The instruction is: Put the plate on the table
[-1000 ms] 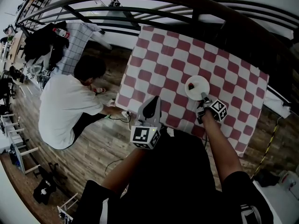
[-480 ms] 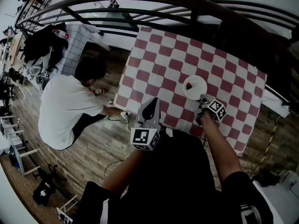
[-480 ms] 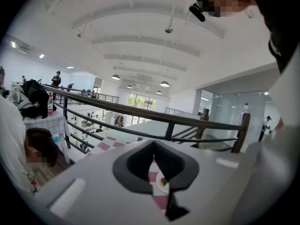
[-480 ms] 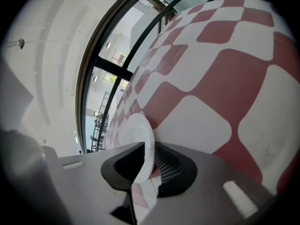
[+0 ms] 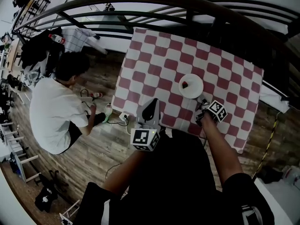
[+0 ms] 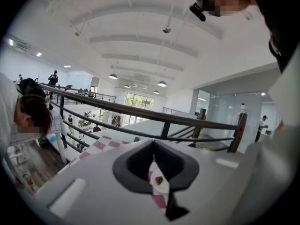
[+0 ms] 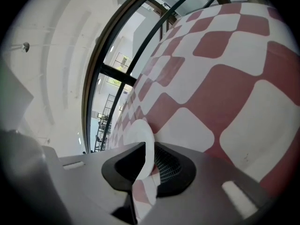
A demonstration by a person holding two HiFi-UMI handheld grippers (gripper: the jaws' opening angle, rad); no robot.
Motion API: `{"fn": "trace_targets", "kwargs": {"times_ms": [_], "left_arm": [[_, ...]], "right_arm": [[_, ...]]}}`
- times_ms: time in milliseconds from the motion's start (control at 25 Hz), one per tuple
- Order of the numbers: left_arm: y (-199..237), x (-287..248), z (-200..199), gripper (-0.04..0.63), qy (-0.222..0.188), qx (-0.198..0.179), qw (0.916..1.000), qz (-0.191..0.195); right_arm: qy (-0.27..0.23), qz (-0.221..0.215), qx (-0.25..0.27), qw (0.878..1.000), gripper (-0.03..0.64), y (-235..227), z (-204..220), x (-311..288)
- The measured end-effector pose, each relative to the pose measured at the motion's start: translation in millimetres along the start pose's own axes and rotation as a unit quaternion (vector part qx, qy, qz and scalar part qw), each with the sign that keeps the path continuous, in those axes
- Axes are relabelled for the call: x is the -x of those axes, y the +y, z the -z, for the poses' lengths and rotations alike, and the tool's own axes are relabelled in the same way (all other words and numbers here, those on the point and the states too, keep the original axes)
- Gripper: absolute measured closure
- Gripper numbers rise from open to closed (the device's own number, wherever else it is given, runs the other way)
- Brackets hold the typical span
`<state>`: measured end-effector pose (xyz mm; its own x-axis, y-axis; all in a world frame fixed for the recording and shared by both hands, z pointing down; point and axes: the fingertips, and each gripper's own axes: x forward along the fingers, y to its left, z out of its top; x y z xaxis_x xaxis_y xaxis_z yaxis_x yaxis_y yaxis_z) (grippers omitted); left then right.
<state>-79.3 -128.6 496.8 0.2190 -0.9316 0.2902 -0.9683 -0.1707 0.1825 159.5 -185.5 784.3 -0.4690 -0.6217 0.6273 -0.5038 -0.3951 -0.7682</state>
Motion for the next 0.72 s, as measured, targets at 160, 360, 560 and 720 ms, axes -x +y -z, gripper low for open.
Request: {"fn": "trace_targets", "kwargs": {"times_ms": [160, 360, 560, 720], "left_arm": [[-6.9, -0.7, 4.1, 0.584, 0.001, 0.003, 1.0, 0.006], [-16.6, -4.7, 7.5, 0.584, 0.001, 0.007, 0.9998, 0.02], [-24.2, -9.6, 6.1, 0.584, 0.0, 0.012, 0.9995, 0.029], [-31.1, -12.3, 2.0, 0.584, 0.001, 0.021, 0.9991, 0.038]], "right_arm": [[-0.013, -0.018, 0.019, 1.0, 0.568, 16.0, -3.7, 12.8], [-0.02, -0.035, 0.042, 0.998, 0.591, 36.5, -6.9, 29.9], [-0.023, -0.056, 0.057, 0.997, 0.617, 62.3, -5.4, 52.2], [-0.031, -0.076, 0.085, 0.993, 0.618, 92.4, -3.6, 74.1]]}}
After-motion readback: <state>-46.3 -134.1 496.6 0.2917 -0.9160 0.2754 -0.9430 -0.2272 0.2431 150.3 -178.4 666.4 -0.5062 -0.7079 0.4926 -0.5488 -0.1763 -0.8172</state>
